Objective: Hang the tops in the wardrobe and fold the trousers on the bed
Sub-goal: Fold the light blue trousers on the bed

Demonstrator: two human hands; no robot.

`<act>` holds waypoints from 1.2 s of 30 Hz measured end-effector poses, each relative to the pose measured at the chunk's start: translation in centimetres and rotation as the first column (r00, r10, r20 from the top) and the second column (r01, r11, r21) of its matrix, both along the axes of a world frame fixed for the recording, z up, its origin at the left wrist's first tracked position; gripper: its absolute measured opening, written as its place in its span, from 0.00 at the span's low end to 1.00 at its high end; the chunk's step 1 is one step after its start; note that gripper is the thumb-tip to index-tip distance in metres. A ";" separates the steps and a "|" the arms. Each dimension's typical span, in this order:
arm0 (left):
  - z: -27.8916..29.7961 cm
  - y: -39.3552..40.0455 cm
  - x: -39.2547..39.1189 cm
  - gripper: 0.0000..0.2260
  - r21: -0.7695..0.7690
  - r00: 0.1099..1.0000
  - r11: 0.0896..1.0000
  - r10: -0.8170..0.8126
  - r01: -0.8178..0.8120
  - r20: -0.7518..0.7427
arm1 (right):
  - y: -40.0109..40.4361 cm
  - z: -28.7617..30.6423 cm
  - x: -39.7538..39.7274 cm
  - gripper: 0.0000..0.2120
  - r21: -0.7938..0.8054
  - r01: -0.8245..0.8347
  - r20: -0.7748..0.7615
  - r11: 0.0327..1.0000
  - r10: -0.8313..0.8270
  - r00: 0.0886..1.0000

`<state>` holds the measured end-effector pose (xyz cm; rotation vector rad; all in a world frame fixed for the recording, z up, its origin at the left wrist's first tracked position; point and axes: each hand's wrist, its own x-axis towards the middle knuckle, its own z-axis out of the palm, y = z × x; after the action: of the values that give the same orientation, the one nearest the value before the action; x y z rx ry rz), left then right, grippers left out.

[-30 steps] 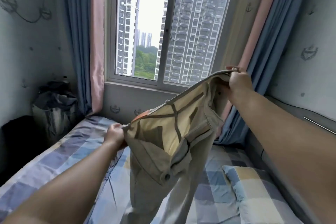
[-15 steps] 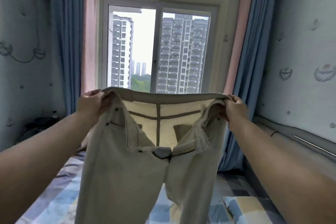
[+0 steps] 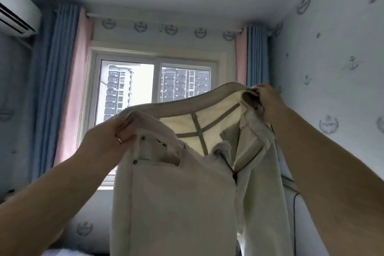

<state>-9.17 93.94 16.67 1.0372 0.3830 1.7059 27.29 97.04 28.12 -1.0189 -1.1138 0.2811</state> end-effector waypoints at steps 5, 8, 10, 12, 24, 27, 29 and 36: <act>-4.3 -1.1 -4.3 0.09 -0.167 0.991 0.981 0.111 -0.098 0.071 | 3.1 2.0 -7.5 0.12 -0.069 -0.062 0.112 0.996 0.070 0.991; -11.5 -1.9 -8.7 0.13 -0.364 0.979 0.924 0.166 -0.114 0.117 | 7.7 -3.9 -13.7 0.09 -0.205 -0.171 0.100 0.964 0.195 0.976; -18.0 -2.5 -12.4 0.13 -0.505 0.971 0.856 0.200 -0.108 0.132 | 10.8 -9.8 -19.2 0.09 -0.355 -0.218 0.147 0.909 0.285 0.947; -25.0 -3.6 -16.4 0.13 -0.656 0.958 0.746 0.260 -0.118 0.124 | 13.3 -17.3 -25.5 0.11 -0.506 -0.232 0.226 0.831 0.387 0.894; -58.6 -8.1 -45.9 0.14 -0.986 0.814 0.107 0.579 -0.128 -0.043 | 16.4 -58.9 -59.5 0.13 -0.895 -0.237 0.124 0.379 0.720 0.683; -63.4 -6.8 -55.7 0.12 -0.989 0.813 -0.006 0.569 -0.150 -0.126 | 18.3 -66.0 -69.2 0.10 -0.914 -0.161 0.158 0.373 0.692 0.704; -66.0 -5.8 -61.6 0.11 -0.985 0.795 -0.076 0.583 -0.153 -0.169 | 19.9 -70.4 -75.8 0.11 -0.925 -0.176 0.133 0.336 0.722 0.679; -74.4 -2.9 -76.4 0.19 -0.975 0.729 -0.182 0.648 -0.132 -0.219 | 24.3 -80.2 -94.7 0.12 -0.936 -0.290 -0.054 0.197 0.736 0.674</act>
<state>-85.58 91.04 -57.73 -0.7123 1.5934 1.4296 -67.36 121.38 -52.12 -1.6709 -1.7822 1.4840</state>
